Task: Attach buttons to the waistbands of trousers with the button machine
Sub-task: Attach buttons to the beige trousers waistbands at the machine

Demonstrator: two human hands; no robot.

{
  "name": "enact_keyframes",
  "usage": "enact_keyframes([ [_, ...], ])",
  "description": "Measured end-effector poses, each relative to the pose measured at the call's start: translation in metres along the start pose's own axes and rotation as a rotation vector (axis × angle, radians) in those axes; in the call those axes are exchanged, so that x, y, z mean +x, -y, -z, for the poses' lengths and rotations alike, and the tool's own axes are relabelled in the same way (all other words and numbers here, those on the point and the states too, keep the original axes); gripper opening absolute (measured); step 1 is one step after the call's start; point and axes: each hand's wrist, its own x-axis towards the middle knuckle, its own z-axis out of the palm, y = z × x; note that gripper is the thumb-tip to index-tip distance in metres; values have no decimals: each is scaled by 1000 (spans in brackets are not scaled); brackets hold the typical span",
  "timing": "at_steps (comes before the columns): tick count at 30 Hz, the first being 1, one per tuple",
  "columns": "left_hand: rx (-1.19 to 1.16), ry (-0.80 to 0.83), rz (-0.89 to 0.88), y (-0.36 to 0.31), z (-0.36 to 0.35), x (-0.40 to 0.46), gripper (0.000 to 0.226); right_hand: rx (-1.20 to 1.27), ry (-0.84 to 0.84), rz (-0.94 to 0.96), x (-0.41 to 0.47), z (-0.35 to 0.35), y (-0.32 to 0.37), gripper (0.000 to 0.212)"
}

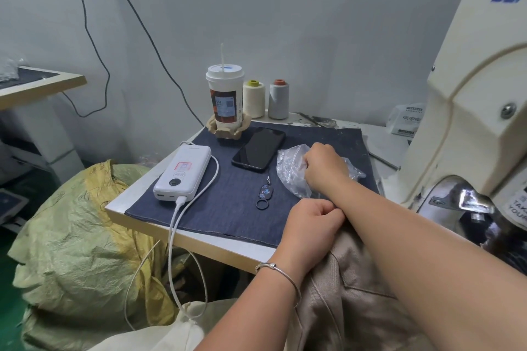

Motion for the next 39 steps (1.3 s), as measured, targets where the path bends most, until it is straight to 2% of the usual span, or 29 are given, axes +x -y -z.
enact_keyframes([
  [7,-34,-2,11,0,0,1,31,-30,-111,45,-9,11,3,20],
  [11,-40,-13,29,2,1,2,33,136,-142,-12,-15,24,5,17],
  [14,-61,7,50,-2,2,0,31,174,-242,11,-30,35,3,16],
  [16,-53,-6,54,-7,2,-4,32,292,-297,-27,-50,44,3,15],
  [18,-24,-28,78,-10,2,-5,33,424,-299,-48,-78,52,5,13],
  [20,46,-49,82,-12,2,-6,54,545,-262,-10,-108,59,7,11],
  [21,93,-64,66,-13,2,-7,57,578,-247,17,-124,63,8,10],
  [24,228,-84,0,-15,2,-10,49,617,-210,84,-173,78,0,7],
  [28,36,-78,23,-11,-1,-8,41,703,-185,105,-246,96,-37,4],
  [31,-2,-68,49,-7,-4,-5,31,722,-193,-27,-281,109,-86,11],
  [35,-11,-71,78,-6,-4,-4,28,620,-279,-229,-282,118,-164,19],
  [39,19,-96,80,-8,-7,-5,34,465,-312,-344,-254,113,-223,14],
])
